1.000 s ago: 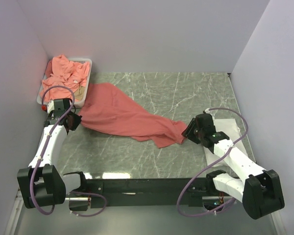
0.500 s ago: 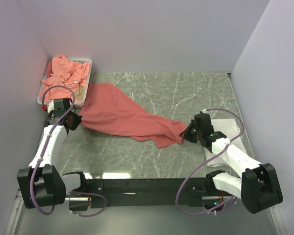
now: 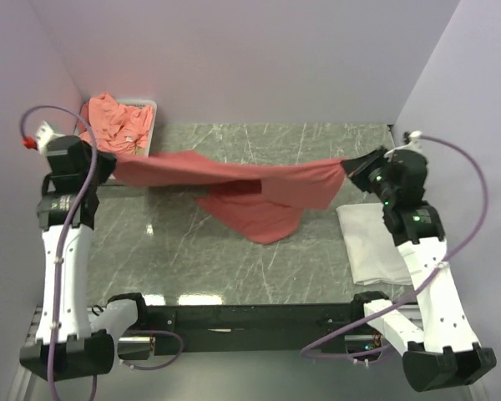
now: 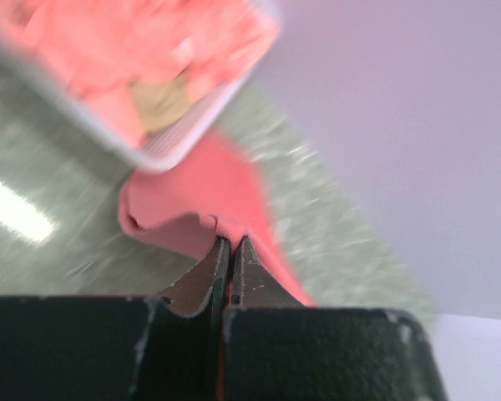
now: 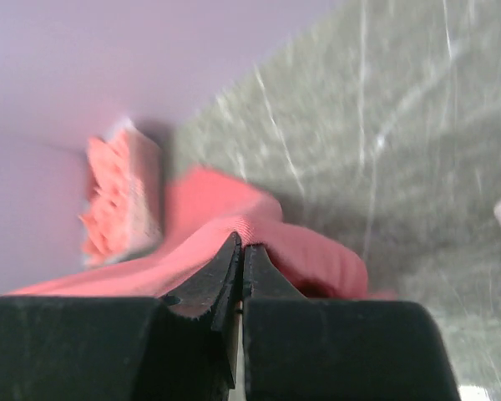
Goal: Fold and stack the t-shirts
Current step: Flatten the tshirt out
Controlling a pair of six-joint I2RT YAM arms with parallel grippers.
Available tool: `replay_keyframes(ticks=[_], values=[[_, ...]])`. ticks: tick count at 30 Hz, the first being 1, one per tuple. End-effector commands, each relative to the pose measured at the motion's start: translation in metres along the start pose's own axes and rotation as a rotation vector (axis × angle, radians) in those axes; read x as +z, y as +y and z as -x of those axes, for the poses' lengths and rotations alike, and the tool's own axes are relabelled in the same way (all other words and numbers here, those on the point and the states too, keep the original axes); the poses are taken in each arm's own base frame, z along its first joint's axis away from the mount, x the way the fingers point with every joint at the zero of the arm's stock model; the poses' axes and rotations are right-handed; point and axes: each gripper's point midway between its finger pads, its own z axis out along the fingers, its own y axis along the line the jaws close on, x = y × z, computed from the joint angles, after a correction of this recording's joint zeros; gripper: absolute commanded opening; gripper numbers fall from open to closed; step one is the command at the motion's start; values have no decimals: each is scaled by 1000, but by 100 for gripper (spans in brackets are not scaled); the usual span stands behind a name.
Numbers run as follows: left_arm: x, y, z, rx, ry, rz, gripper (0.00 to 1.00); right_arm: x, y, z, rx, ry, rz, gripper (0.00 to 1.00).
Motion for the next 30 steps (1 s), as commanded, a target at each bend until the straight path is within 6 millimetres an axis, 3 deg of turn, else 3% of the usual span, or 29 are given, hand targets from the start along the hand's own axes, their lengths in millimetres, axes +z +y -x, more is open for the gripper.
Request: replay_keyframes(ticks=[1, 2, 3, 5, 6, 10, 11, 13, 16, 18, 21, 22, 24, 25, 27, 28, 30], values=[[-55, -44, 49, -10, -133, -161, 1, -38, 31, 45, -16, -109, 53, 0], [-64, -51, 55, -18, -148, -186, 1, -47, 33, 52, -16, -129, 53, 0], [-72, -56, 60, -28, -160, -208, 1, -63, 49, 67, -20, -168, 89, 0], [-100, -70, 74, -44, -198, -271, 1, -80, 57, 76, -30, -193, 99, 0], [-109, -74, 79, -47, -211, -289, 1, -99, 72, 91, -41, -242, 130, 0], [-163, -93, 105, -59, -297, -381, 1, -148, 88, 117, -74, -343, 126, 0], [-170, -95, 108, -60, -305, -389, 1, -167, 99, 126, -82, -386, 156, 0], [-188, -103, 118, -66, -333, -427, 1, -181, 105, 131, -90, -411, 173, 0], [-189, -115, 124, -72, -328, -456, 1, -196, 117, 138, -97, -440, 205, 0], [-182, -121, 124, -76, -313, -470, 1, -191, 123, 141, -99, -433, 224, 0], [-152, -129, 123, -89, -296, -476, 1, -162, 129, 143, -101, -403, 249, 0], [-133, -133, 120, -93, -279, -476, 1, -153, 131, 144, -100, -395, 260, 0], [-110, -137, 118, -109, -263, -472, 1, -119, 132, 150, -95, -372, 259, 0], [-84, -138, 111, -106, -227, -459, 1, -107, 135, 150, -91, -350, 270, 0], [-61, -148, 113, -112, -226, -480, 1, -69, 135, 156, -89, -332, 273, 0], [-31, -148, 107, -111, -198, -453, 1, -55, 137, 157, -85, -323, 283, 0], [-3, -157, 109, -99, -193, -453, 1, -15, 139, 167, -85, -314, 292, 0]])
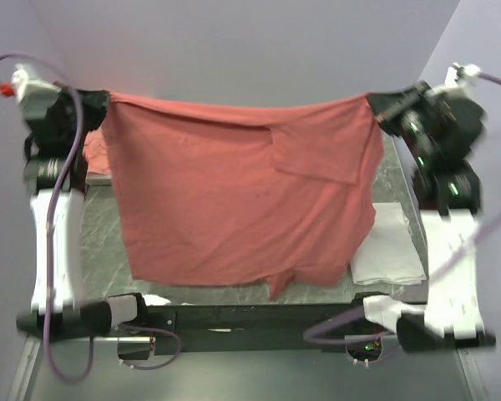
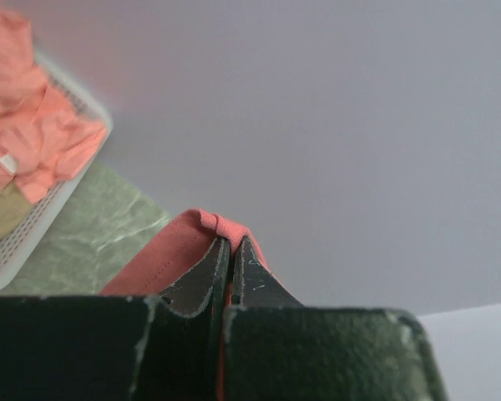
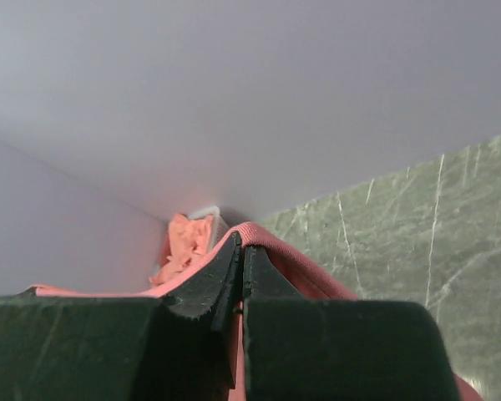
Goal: Fold and stack the t-shirts
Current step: Flatten the tshirt out
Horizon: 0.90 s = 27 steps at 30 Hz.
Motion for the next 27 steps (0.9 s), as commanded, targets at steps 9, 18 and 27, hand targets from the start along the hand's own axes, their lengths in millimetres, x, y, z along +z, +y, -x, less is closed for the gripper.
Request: replay_keyframes(ticks=[9, 18, 27], values=[[181, -41, 15, 43, -12, -177, 1, 180, 26, 41, 10, -69, 225, 0], [175, -63, 54, 44, -106, -298, 1, 161, 23, 74, 18, -164, 230, 0], [164, 83, -61, -11, 118, 12, 1, 150, -116, -95, 158, 174, -39, 0]])
